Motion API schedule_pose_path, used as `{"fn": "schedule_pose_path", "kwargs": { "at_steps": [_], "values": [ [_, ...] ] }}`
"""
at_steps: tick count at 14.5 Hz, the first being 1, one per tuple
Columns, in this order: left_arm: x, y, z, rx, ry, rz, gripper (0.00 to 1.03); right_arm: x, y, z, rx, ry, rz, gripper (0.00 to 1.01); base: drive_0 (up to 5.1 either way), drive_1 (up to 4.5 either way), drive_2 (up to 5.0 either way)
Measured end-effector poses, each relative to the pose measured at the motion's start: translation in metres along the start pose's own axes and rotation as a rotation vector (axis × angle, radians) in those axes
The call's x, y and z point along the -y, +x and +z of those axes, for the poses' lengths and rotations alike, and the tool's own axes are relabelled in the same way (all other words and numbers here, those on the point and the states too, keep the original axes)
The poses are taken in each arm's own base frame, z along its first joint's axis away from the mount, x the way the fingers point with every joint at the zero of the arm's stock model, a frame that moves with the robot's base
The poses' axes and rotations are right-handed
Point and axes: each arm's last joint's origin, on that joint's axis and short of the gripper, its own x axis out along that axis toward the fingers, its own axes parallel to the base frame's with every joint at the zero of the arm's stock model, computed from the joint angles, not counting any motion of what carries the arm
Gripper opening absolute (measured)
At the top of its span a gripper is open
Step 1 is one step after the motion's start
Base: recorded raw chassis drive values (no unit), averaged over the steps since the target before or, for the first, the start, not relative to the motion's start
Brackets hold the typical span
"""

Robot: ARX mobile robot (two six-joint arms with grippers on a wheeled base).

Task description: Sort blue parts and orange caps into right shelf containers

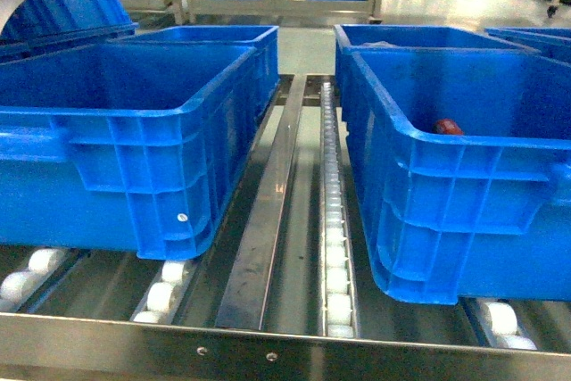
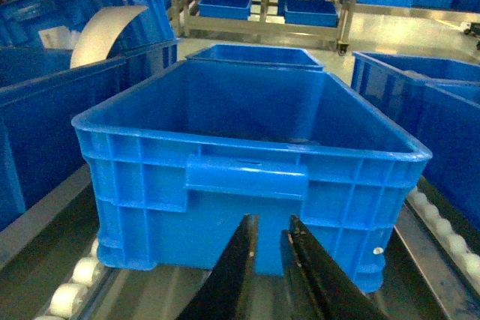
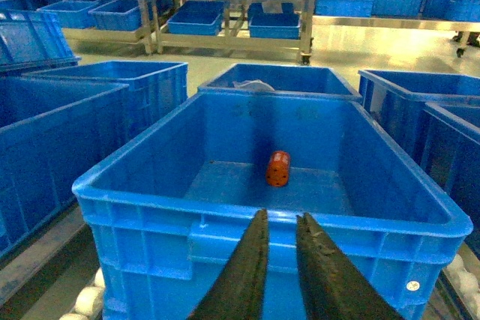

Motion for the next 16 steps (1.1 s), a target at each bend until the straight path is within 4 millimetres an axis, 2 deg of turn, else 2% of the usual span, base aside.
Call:
{"fn": "schedule_pose_path", "kwargs": {
  "at_steps": [1,4,16],
  "values": [
    [0.012,-0.015,-0.007,0.006,0.003,0.004,0.02,-0.001,-0.013,-0.017,-0.006,-0.003,-0.005,0.02,0.0,0.0,0.0],
    [0.012,-0.021,-0.013,0.011,0.004,0.002,0.02,-0.001,-0.019,-0.024,-0.007,-0.003,-0.005,0.02,0.0,0.0,0.0],
    [0.012,-0.03,-0.012,0.02,0.004,0.003,0.02,-0.001,-0.026,-0.033,0.007,-0.004,-0.005,0.02,0.0,0.0,0.0]
  ]
}}
